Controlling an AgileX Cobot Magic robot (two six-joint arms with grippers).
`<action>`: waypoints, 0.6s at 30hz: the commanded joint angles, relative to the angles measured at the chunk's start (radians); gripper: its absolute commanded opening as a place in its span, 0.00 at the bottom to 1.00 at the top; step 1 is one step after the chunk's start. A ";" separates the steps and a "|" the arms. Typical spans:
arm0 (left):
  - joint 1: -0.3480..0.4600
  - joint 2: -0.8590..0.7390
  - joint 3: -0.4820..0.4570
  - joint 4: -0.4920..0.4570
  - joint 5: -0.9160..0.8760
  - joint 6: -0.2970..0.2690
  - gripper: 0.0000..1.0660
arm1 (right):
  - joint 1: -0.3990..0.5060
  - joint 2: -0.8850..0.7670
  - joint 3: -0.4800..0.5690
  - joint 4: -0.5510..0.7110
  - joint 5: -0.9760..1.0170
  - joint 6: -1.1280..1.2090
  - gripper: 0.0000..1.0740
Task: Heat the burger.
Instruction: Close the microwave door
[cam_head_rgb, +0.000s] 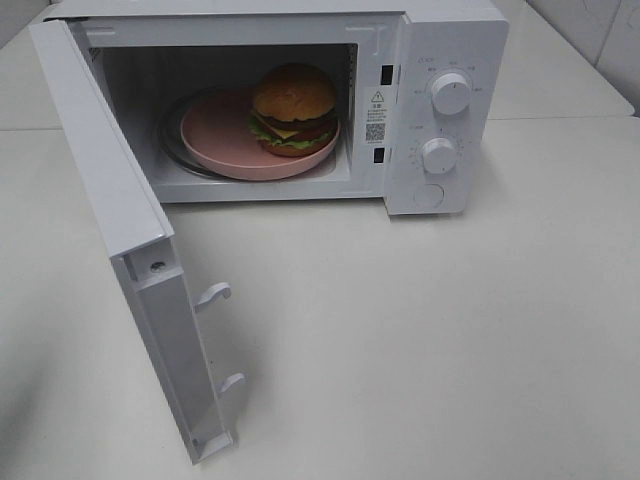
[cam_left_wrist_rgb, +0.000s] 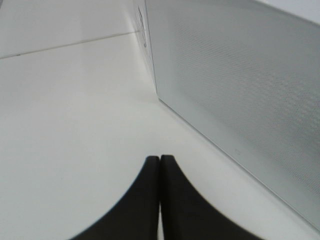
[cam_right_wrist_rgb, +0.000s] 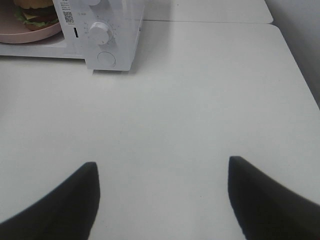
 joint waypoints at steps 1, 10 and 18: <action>0.000 0.101 0.007 -0.034 -0.087 0.015 0.00 | -0.003 -0.025 -0.001 0.005 -0.010 -0.007 0.64; -0.025 0.271 0.006 -0.121 -0.269 0.061 0.00 | -0.003 -0.025 -0.001 0.005 -0.010 -0.006 0.64; -0.293 0.500 0.000 -0.160 -0.522 0.125 0.00 | -0.003 -0.025 -0.001 0.005 -0.010 -0.005 0.64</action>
